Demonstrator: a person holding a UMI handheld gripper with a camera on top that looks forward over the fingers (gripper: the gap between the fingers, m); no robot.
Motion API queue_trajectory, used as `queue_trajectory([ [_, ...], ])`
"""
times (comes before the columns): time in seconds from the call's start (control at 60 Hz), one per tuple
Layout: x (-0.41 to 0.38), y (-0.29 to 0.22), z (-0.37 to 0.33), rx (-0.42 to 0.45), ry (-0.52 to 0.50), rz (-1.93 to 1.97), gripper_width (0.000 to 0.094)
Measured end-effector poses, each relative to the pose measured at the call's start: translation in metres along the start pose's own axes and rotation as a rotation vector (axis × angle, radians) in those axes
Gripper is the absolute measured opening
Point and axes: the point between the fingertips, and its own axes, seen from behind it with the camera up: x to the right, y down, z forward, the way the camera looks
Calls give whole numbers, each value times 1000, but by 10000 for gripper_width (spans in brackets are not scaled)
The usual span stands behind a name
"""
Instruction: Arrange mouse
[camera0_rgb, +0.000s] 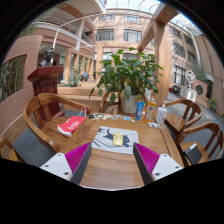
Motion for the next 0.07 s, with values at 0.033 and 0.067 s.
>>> queue_trajectory([
  [0.033,0,2,-4,-1,0,-1,852],
  [0.067,1,2,-7,-2,2,-2,853],
])
